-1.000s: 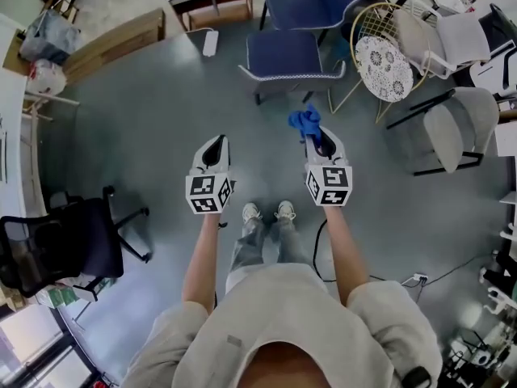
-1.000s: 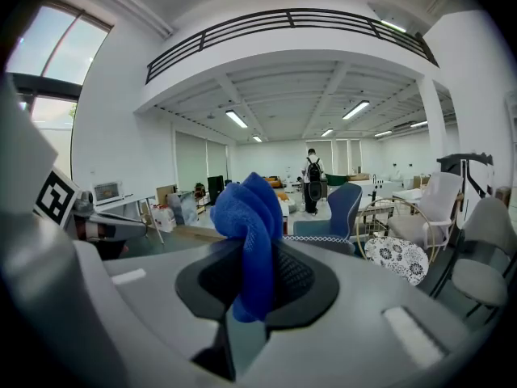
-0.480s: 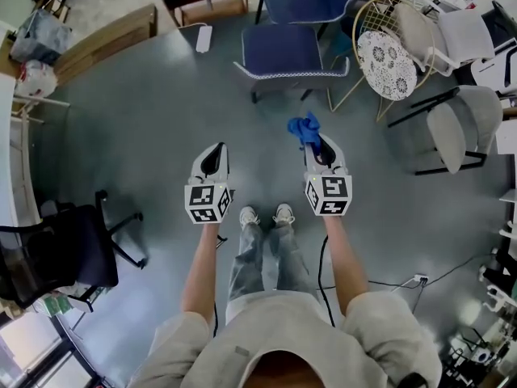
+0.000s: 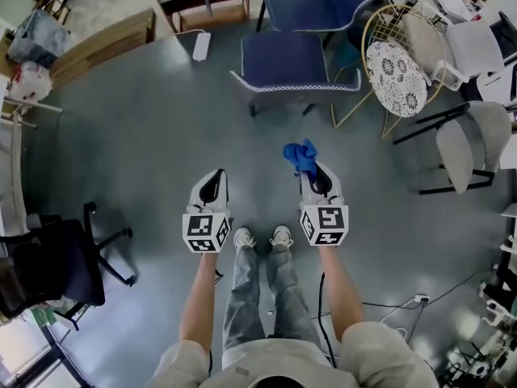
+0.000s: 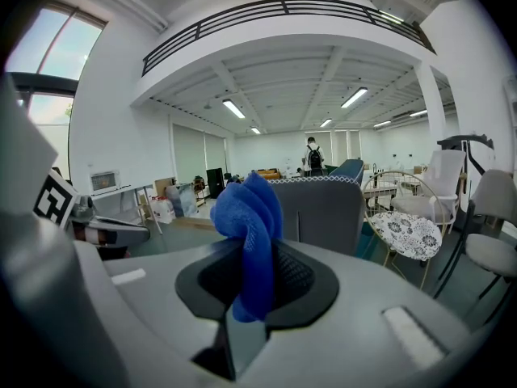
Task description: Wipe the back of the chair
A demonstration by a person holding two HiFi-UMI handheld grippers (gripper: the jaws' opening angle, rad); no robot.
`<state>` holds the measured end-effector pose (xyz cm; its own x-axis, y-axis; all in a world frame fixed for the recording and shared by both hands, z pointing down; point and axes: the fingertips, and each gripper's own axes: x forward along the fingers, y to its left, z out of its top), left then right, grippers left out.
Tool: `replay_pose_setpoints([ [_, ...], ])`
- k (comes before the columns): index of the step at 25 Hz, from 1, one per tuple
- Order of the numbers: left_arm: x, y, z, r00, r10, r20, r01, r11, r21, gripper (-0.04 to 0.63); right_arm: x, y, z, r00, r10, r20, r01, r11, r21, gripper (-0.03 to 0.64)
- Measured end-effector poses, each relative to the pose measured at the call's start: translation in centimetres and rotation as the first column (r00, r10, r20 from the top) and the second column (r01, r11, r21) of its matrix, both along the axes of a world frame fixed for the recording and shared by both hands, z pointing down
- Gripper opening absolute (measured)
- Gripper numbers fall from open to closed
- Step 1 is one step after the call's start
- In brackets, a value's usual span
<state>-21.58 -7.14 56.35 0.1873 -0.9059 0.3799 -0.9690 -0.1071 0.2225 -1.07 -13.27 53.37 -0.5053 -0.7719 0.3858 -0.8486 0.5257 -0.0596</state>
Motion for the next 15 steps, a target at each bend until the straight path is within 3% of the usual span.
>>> replay_pose_setpoints([
  [8, 0.4, 0.5, 4.9, 1.0, -0.026, -0.013, 0.026, 1.0, -0.005, 0.002, -0.5, 0.3, 5.2, 1.0, -0.02, -0.008, 0.02, 1.0, -0.011, 0.067],
  [15, 0.3, 1.3, 7.0, 1.0, -0.01, -0.011, 0.01, 1.0, -0.009, 0.002, -4.1, -1.5, 6.4, 0.999, -0.035, 0.013, 0.034, 0.999, 0.019, 0.067],
])
